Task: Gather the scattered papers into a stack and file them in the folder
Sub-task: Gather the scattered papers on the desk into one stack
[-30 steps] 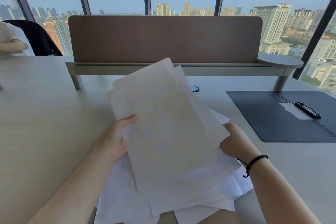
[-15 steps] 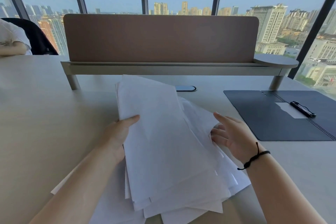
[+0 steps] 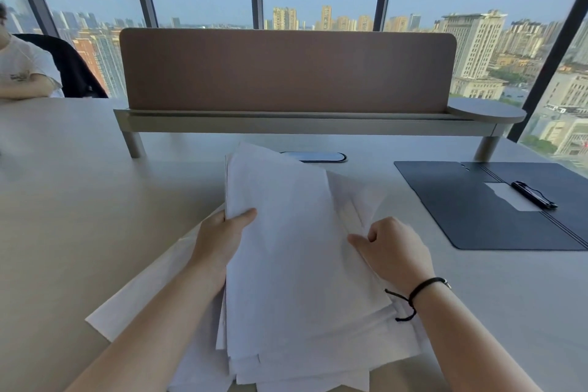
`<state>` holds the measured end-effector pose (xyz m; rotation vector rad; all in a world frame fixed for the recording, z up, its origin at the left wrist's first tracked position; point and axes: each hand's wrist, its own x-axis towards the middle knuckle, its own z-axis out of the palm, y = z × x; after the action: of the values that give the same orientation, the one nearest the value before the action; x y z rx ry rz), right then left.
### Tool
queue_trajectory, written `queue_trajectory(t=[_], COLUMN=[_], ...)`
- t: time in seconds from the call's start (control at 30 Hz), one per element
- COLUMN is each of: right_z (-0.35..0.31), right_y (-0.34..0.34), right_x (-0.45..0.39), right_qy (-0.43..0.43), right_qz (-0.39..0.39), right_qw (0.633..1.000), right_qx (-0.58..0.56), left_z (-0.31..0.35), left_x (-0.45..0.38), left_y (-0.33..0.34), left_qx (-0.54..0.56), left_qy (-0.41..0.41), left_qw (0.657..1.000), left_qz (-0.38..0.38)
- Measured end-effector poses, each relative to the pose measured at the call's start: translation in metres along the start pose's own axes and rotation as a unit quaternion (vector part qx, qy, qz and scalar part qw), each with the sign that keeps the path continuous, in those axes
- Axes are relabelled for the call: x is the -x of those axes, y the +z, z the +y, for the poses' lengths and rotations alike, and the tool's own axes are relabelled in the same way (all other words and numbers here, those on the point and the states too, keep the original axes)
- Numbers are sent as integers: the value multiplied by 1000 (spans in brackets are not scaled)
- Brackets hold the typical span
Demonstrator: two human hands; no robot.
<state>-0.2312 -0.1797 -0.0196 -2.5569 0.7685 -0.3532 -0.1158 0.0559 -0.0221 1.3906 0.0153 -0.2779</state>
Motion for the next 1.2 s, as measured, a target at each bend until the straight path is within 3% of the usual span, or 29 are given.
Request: queue_trajectory(t=[0.13,0.23,0.37,0.53,0.67,0.8,0.9,1.0,1.1,1.2], right_z=[-1,1,1,2,1,0,-9,-28,-48,-63], right_y=[-3,-4,-2,-10,-11,-26,-37,-55,-83,-107], right_x=[1,-3,-7,0,5,11,17,23,23,28], right_qy=[-36,-70,-28,43,8,-31,-39,-52,-98,-144], right_qz=[71,97,-25,-245,-303,-289,-239,-176,-113,-77], right_qw=[995,993,977,857,804,752,767,798,800,791], right_qx=[57,3,-209,-452,-512,-592,-595,-574,-581,-589], left_z=[-1,-1,2,3,4,14,33,65,101,121], left_x=[0,-1,-1,0,-2,3,17,36,56,73], left_y=[1,1,-1,-3,-6,-9,-7,2,10,12], left_qx=[-10,7,27,31,29,63,50,-8,2,20], left_qy=[11,10,-2,-2,0,31,45,135,242,296], left_qw=[1000,1000,999,999,999,996,992,988,969,953], left_qz=[-5,-15,-19,-17,-13,-52,-103,-78,-56,-55])
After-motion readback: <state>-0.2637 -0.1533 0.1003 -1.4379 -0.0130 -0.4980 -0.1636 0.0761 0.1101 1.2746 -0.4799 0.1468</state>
